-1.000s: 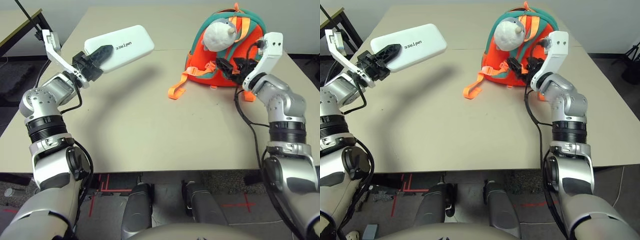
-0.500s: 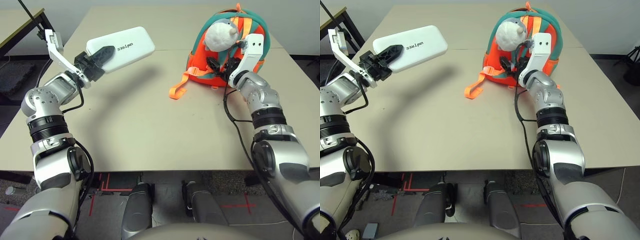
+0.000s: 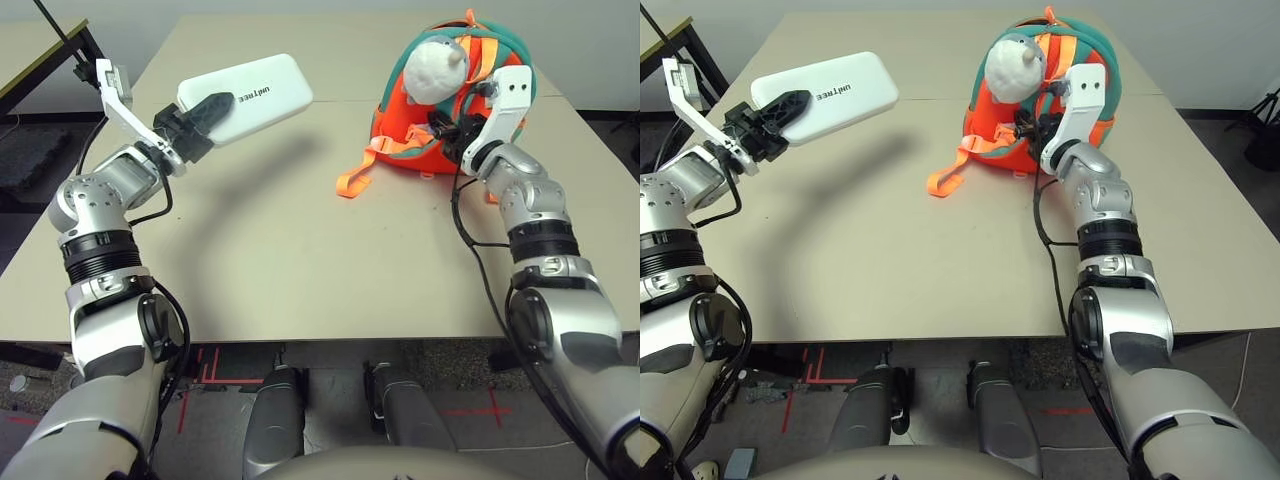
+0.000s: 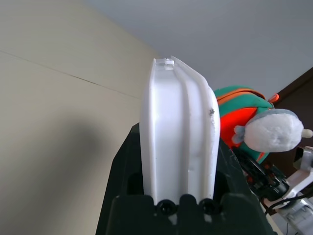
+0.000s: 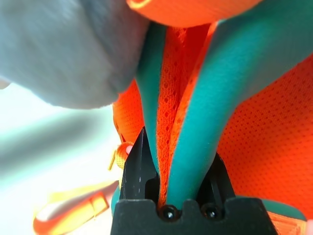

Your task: Put the pencil case into the backpack and zip it.

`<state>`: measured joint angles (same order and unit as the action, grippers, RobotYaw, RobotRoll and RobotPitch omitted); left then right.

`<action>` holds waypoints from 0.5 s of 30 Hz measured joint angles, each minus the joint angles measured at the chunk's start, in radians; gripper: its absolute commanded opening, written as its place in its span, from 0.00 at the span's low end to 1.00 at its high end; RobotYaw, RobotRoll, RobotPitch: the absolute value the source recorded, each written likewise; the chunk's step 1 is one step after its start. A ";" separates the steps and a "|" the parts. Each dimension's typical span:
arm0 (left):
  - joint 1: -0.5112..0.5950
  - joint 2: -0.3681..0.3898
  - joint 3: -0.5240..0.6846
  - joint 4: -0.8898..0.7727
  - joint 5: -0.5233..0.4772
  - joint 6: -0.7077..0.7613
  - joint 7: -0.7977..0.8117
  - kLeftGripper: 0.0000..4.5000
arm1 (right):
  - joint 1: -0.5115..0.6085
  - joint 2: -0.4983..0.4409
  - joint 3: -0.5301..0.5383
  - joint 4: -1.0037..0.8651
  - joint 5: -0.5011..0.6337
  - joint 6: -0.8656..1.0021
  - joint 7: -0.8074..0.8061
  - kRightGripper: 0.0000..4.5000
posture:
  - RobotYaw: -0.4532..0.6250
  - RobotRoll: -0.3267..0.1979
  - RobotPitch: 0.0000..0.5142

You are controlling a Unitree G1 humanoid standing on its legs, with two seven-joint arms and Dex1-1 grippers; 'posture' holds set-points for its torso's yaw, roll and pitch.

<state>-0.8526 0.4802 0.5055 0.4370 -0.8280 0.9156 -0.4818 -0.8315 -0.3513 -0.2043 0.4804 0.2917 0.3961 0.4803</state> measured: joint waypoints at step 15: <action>0.000 -0.005 -0.016 0.017 0.001 -0.017 -0.006 0.27 | 0.146 -0.155 -0.004 -0.561 0.196 0.503 0.063 0.10 | 0.30 0.62 0.20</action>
<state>-0.8530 0.4752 0.4897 0.4536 -0.8266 0.8982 -0.4876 -0.6853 -0.5062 -0.2083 -0.0807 0.4873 0.8991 0.5437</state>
